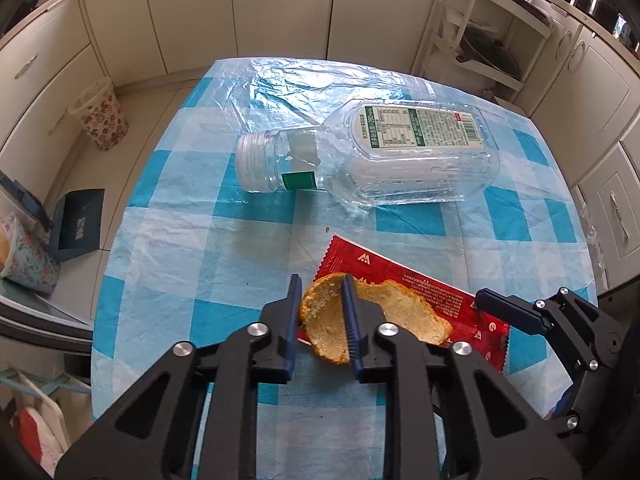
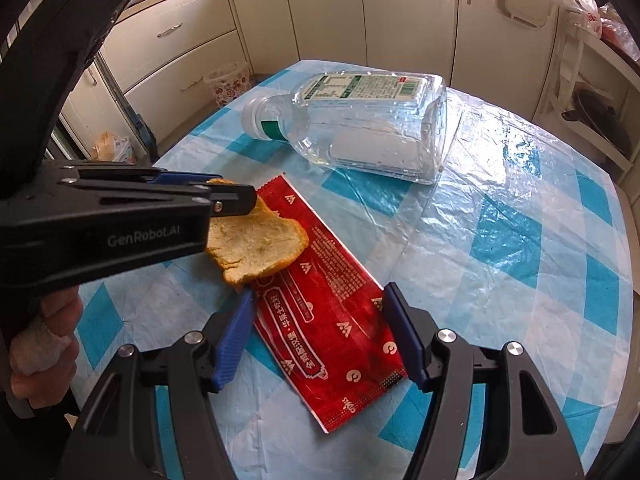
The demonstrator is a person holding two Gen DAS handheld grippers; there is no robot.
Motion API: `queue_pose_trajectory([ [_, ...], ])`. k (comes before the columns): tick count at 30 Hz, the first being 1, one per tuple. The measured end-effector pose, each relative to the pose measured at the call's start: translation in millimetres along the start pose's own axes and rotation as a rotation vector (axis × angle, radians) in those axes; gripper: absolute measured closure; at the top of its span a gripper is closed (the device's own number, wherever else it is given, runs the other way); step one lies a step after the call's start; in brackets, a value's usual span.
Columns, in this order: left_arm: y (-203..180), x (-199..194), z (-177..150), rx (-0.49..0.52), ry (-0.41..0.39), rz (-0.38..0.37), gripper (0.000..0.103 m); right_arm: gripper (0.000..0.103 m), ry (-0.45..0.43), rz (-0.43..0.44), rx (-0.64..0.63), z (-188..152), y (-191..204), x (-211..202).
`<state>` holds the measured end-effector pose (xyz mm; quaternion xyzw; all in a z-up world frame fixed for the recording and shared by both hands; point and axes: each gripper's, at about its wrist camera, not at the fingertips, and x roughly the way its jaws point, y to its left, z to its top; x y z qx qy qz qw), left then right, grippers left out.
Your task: Collect trash
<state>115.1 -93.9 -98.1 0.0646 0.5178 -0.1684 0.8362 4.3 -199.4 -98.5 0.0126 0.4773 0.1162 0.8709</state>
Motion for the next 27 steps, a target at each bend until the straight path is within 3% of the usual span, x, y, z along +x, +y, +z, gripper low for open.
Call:
queue_pose_trajectory([
  [5, 13.7, -14.2, -0.1, -0.050, -0.017, -0.037, 0.096, 0.041, 0.018, -0.052, -0.069, -2.2, 9.7, 3.3],
  [8, 28.1, -19.5, -1.3, -0.100, -0.019, -0.051, 0.097, 0.056, 0.025, -0.060, -0.083, -3.9, 11.5, 1.3],
  [10, 37.2, -21.6, -2.8, -0.126, -0.020, -0.045, 0.097, 0.071, 0.037, -0.058, -0.087, -5.0, 10.5, -1.3],
  [13, 47.1, -22.2, -6.3, -0.155, -0.014, -0.042, 0.097, 0.084, 0.045, -0.065, -0.096, -10.7, 5.6, -7.3],
  [18, 55.9, -17.4, -12.1, -0.181, 0.016, -0.028, 0.097, 0.097, 0.070, -0.074, -0.104, -22.9, -6.3, -19.4],
  [22, 46.5, -10.0, -17.2, -0.150, 0.051, -0.058, 0.096, 0.097, 0.095, -0.050, -0.111, -36.4, -13.1, -32.8],
  [24, 39.7, -6.4, -18.4, -0.130, 0.057, -0.077, 0.088, 0.098, 0.109, -0.028, -0.110, -43.6, -14.5, -40.3],
  [26, 32.4, -4.4, -16.2, -0.120, 0.048, -0.088, 0.061, 0.095, 0.074, -0.017, -0.065, -47.9, -21.7, -51.6],
  [27, 27.9, -4.4, -14.8, -0.109, 0.036, -0.078, 0.058, 0.080, 0.050, 0.003, -0.038, -47.6, -25.2, -55.4],
])
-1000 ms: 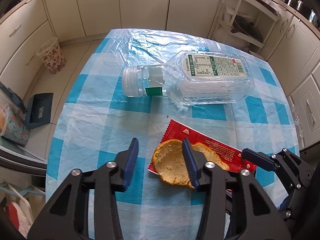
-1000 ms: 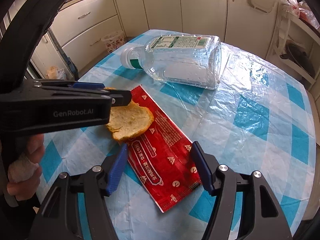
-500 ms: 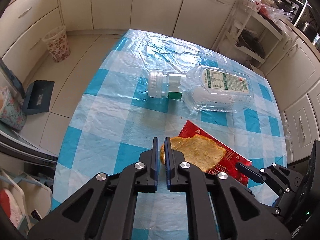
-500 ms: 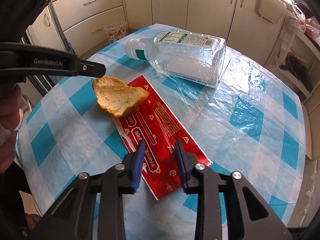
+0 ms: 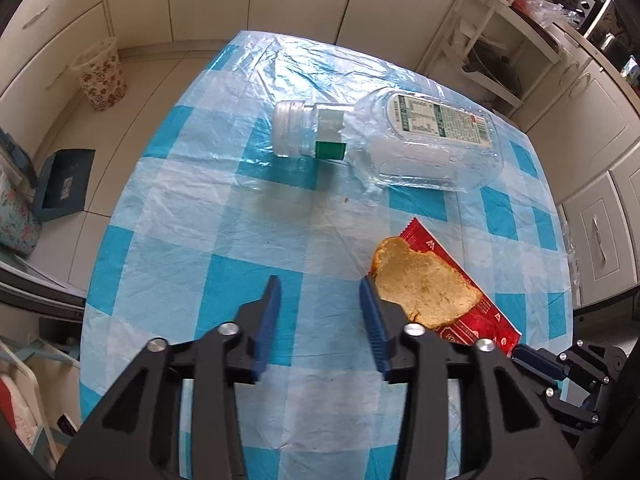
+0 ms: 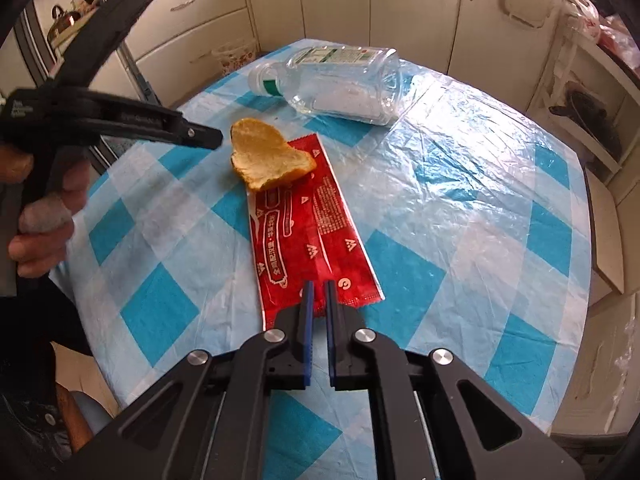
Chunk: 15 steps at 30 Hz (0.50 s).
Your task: Collect trash
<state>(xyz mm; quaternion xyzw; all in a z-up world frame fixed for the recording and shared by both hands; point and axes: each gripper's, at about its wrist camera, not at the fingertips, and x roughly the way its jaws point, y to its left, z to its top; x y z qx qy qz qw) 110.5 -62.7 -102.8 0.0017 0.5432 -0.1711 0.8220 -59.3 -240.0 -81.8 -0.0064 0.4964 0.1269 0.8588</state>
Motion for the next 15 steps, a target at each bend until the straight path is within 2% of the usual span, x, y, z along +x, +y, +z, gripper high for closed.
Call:
queue_pose_trajectory([
  [1, -4.1, -0.4, 1.6, 0.013, -0.011, 0.010, 0.054, 0.047, -0.025, 0.009, 0.023, 1.0, -2.7, -3.5],
  [2, -8.8, 0.3, 3.4, 0.028, -0.020, 0.023, 0.051, 0.037, -0.055, 0.004, 0.037, 2.2, -3.9, -7.1],
  [3, -12.2, 1.6, 5.3, 0.037, -0.027, 0.037, 0.050, 0.034, -0.088, -0.006, 0.037, 3.8, -3.2, -10.0],
  [8, -19.6, 13.5, 11.3, 0.034, -0.020, 0.043, 0.043, 0.033, -0.073, -0.007, 0.019, 19.5, 5.9, 6.1],
  [15, -24.5, 9.0, 21.4, 0.042, -0.061, 0.017, 0.036, 0.032, -0.014, 0.002, -0.028, 26.8, 21.2, 35.9],
])
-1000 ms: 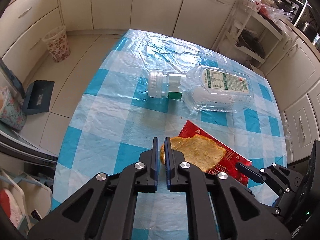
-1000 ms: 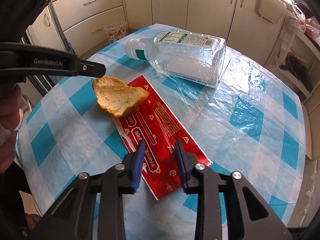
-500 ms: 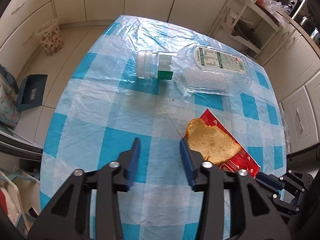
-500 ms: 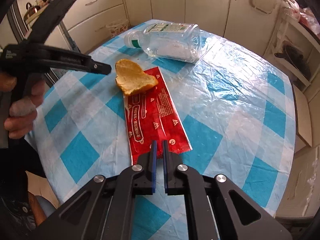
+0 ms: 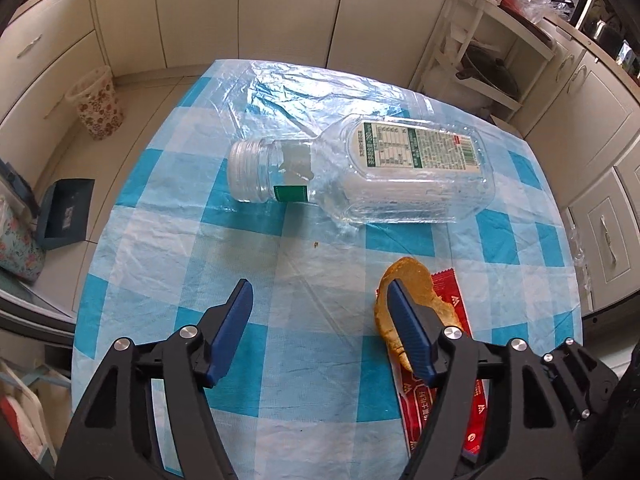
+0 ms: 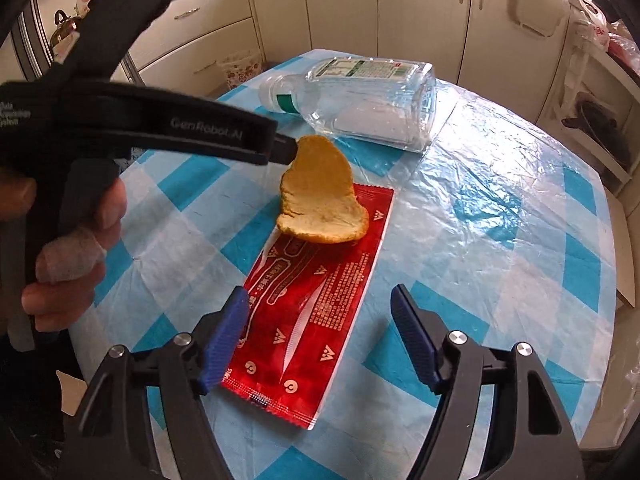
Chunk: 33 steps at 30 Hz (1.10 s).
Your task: Collect trash
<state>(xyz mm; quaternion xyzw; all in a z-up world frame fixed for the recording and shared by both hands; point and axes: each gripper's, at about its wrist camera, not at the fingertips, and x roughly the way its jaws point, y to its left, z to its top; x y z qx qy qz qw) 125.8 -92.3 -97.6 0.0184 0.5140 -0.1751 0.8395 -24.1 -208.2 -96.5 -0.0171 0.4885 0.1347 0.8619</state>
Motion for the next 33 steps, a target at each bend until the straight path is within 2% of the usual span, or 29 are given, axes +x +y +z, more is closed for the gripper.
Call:
queue_pose_trajectory([
  [3, -3.1, -0.2, 4.2, 0.011, -0.005, -0.012, 0.035, 0.036, -0.004, -0.011, -0.038, 0.3, 5.1, 5.9],
  [4, -4.8, 1.0, 5.1, 0.015, -0.003, -0.014, 0.034, 0.044, -0.003, -0.017, -0.060, 0.8, 8.1, 7.0],
  [5, -6.6, 2.6, 5.2, 0.018, 0.001, -0.020, 0.034, 0.049, -0.002, -0.012, -0.077, 1.5, 10.3, 6.7],
  [7, -11.5, 6.7, 4.5, 0.035, 0.012, -0.026, 0.034, 0.066, 0.002, -0.001, -0.092, 2.3, 11.4, 6.0],
  [8, -14.2, 8.4, 3.8, 0.045, 0.016, -0.028, 0.034, 0.070, 0.004, 0.006, -0.098, 0.1, 10.9, 4.5],
  [10, -20.1, 12.0, 0.4, 0.068, 0.031, -0.033, 0.034, 0.087, 0.011, 0.021, -0.116, -1.9, 11.4, 2.5],
  [11, -23.3, 13.3, -1.6, 0.085, 0.044, -0.031, 0.034, 0.090, 0.016, 0.022, -0.129, -3.6, 12.0, 1.4],
  [12, -25.6, 13.7, -3.9, 0.101, 0.050, -0.029, 0.035, 0.091, 0.019, 0.022, -0.138, -5.6, 12.0, 0.0],
  [13, -28.5, 11.4, -7.1, 0.123, 0.049, -0.029, 0.039, 0.093, 0.021, 0.024, -0.143, -8.5, 11.6, -2.0],
  [14, -30.7, 8.8, -9.4, 0.138, 0.046, -0.027, 0.054, 0.094, 0.024, 0.025, -0.147, -10.2, 12.9, -3.8],
  [15, -32.1, 5.9, -12.0, 0.152, 0.046, -0.023, 0.062, 0.096, 0.024, 0.025, -0.151, -12.7, 12.1, -5.8],
  [16, -31.6, 3.4, -13.5, 0.156, 0.049, -0.020, 0.077, 0.098, 0.024, 0.022, -0.150, -14.9, 10.4, -8.1],
  [17, -29.7, 0.7, -14.9, 0.156, 0.050, -0.017, 0.086, 0.098, 0.025, 0.022, -0.148, -17.1, 8.9, -10.0],
  [20, -19.0, -5.9, -18.4, 0.130, 0.064, -0.038, 0.096, 0.099, 0.021, 0.012, -0.143, -22.1, 5.0, -16.8],
  [30, 14.8, -15.5, -32.5, 0.019, 0.124, -0.157, 0.099, 0.100, 0.017, -0.048, -0.119, -36.5, -5.2, -37.1],
  [33, 17.4, -11.5, -38.6, 0.008, 0.149, -0.166, 0.094, 0.099, 0.030, -0.054, -0.087, -41.2, -10.5, -39.9],
])
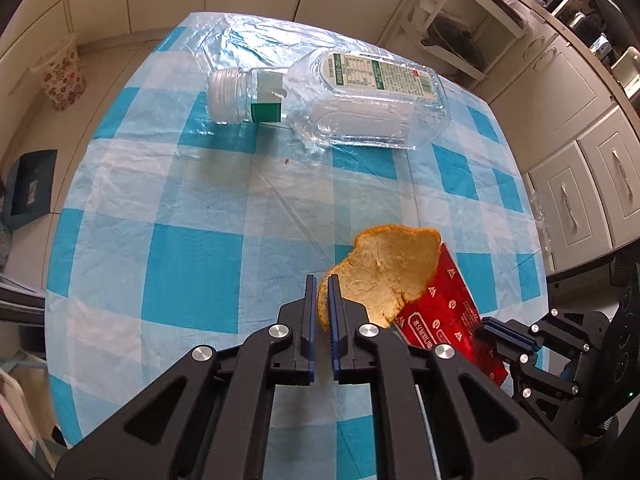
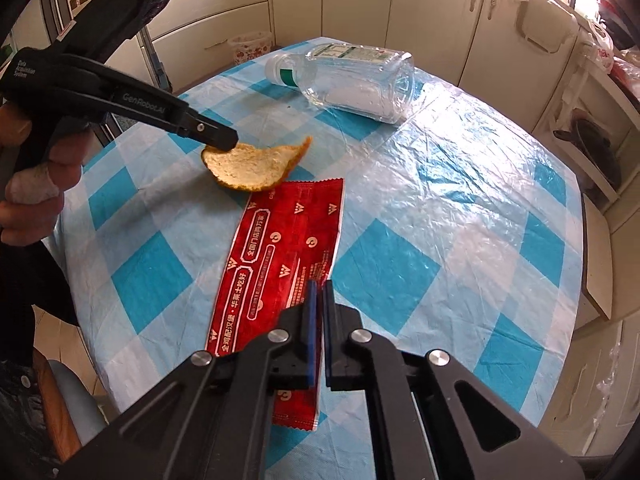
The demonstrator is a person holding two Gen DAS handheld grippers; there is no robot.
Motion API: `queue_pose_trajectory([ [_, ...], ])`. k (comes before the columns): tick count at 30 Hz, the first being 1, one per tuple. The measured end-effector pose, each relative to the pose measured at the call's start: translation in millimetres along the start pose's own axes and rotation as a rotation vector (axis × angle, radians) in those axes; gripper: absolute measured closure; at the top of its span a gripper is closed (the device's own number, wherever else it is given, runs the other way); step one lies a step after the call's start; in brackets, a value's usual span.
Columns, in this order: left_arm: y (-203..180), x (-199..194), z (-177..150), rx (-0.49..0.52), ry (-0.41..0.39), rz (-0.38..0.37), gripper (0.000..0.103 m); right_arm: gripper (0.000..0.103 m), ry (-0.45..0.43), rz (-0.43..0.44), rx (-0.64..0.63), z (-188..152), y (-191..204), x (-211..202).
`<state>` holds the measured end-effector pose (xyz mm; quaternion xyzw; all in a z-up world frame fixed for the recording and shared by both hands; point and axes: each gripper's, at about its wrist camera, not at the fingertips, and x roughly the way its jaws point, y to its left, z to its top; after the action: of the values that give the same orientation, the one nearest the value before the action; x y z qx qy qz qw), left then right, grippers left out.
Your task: Collect trash
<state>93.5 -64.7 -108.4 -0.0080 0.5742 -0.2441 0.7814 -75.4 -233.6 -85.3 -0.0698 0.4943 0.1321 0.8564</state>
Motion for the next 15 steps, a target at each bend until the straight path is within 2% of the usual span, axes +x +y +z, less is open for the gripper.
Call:
queue_pose_trajectory([
  [2, 2.7, 2.2, -4.1, -0.016, 0.013, -0.010, 0.072, 0.086, -0.013, 0.033, 0.051, -2.9, -5.5, -4.2],
  [3, 3.1, 1.0, -5.0, -0.021, 0.008, -0.024, 0.067, 0.055, -0.020, 0.051, 0.075, -1.9, -7.9, -4.8],
  [4, 2.5, -0.6, -6.5, -0.021, 0.005, -0.026, 0.060, 0.034, -0.037, 0.061, 0.095, -2.2, -8.0, -8.8],
  [8, -3.1, -1.1, -10.8, -0.011, -0.004, -0.012, 0.056, 0.033, -0.067, 0.102, 0.108, -3.5, -2.4, -17.1],
  [13, -11.0, 0.4, -14.3, -0.009, -0.003, -0.051, 0.055, 0.033, -0.012, 0.053, 0.054, -3.0, 13.2, 1.2],
  [15, -15.6, 1.8, -15.6, -0.008, -0.003, -0.067, 0.055, 0.033, 0.008, 0.013, -0.004, -5.4, 26.9, 8.9],
])
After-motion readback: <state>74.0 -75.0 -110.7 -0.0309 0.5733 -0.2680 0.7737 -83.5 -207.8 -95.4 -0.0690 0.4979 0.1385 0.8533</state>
